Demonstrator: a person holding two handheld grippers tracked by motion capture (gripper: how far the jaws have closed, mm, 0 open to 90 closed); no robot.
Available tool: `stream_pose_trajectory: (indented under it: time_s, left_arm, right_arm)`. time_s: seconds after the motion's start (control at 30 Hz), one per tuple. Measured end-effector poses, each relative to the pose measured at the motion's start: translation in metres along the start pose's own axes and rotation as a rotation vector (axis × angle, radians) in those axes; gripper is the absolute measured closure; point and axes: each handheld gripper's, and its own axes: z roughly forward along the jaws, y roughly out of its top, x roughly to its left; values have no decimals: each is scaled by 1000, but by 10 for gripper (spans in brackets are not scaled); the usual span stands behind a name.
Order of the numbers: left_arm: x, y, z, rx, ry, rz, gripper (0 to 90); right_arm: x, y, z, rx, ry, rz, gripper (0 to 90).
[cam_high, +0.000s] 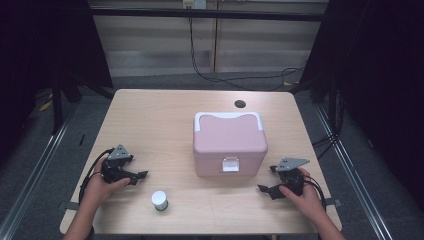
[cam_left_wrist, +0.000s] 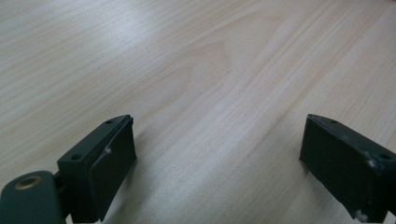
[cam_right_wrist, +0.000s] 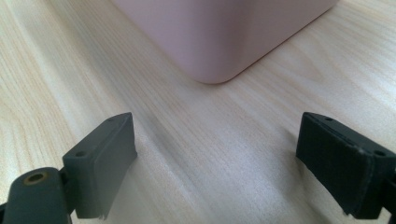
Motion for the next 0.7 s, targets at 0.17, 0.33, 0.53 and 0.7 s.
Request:
stream_pose_trajectory:
  time_s: [0.17,0.33,0.53,0.7]
  left_arm:
    - [1,-1,-2,-7,14,-18,158]
    - [0,-2,-2,-13,27,-26,167]
    - [3,-4,-5,-21,23,-51,170]
    - [3,-4,-6,-20,22,-57,170]
  right_arm:
    - [0,0,0,2,0,1,110]
    - [-1,0,-3,21,13,-7,119]
    - [-13,6,-23,-33,50,78,311]
    - [-33,15,-45,-50,-15,144,526]
